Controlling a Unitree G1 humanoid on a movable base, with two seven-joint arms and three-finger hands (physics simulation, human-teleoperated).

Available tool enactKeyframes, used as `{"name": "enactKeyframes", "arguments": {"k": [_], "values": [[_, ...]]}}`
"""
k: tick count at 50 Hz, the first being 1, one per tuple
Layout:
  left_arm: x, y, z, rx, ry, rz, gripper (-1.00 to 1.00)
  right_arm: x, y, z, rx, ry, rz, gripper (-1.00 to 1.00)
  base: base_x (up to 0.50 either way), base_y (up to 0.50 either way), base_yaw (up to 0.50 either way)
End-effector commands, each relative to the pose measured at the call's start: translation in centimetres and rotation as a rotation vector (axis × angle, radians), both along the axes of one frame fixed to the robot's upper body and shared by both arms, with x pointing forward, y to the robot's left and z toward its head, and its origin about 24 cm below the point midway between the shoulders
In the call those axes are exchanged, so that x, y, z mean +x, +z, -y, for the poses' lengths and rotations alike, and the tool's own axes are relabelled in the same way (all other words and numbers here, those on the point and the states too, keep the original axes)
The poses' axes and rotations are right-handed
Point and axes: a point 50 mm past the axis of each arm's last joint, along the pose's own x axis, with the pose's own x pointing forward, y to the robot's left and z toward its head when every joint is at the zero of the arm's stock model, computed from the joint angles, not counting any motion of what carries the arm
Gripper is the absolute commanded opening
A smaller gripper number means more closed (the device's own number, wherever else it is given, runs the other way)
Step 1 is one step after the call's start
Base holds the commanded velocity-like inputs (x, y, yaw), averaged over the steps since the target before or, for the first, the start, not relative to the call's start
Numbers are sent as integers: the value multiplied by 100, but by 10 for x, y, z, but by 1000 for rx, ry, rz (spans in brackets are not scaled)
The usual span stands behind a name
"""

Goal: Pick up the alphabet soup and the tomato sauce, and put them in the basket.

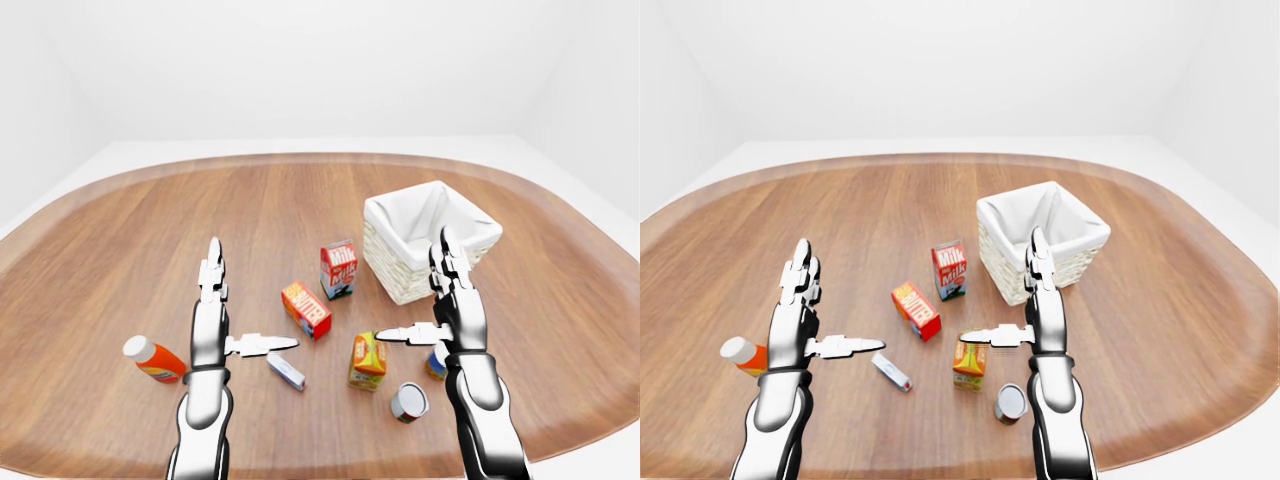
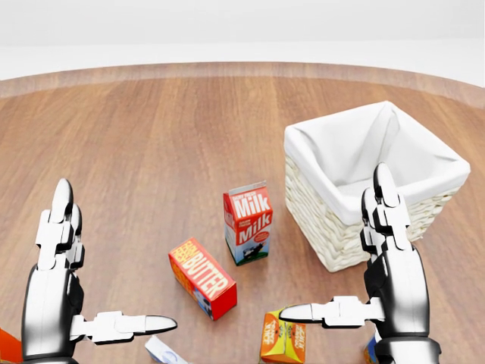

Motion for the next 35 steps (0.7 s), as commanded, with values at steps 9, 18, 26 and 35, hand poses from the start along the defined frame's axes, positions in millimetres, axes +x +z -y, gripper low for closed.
{"name": "enactKeyframes", "arguments": {"k": [9,18,26,35], "values": [[0,0,1,0,-2,1,100,0,-1,0,0,1,-6,100,27,0,0],[-1,0,1,0,-2,-1,100,0,-3,-1,-5,5,-13,100,13,0,0],[0,0,1,1,-5,-1,100,1,-4,-1,-7,7,-17,100,0,0,0],[1,-2,1,20,-1,-8,100,-1,-6,2,1,2,-27,100,0,0,0]]}}
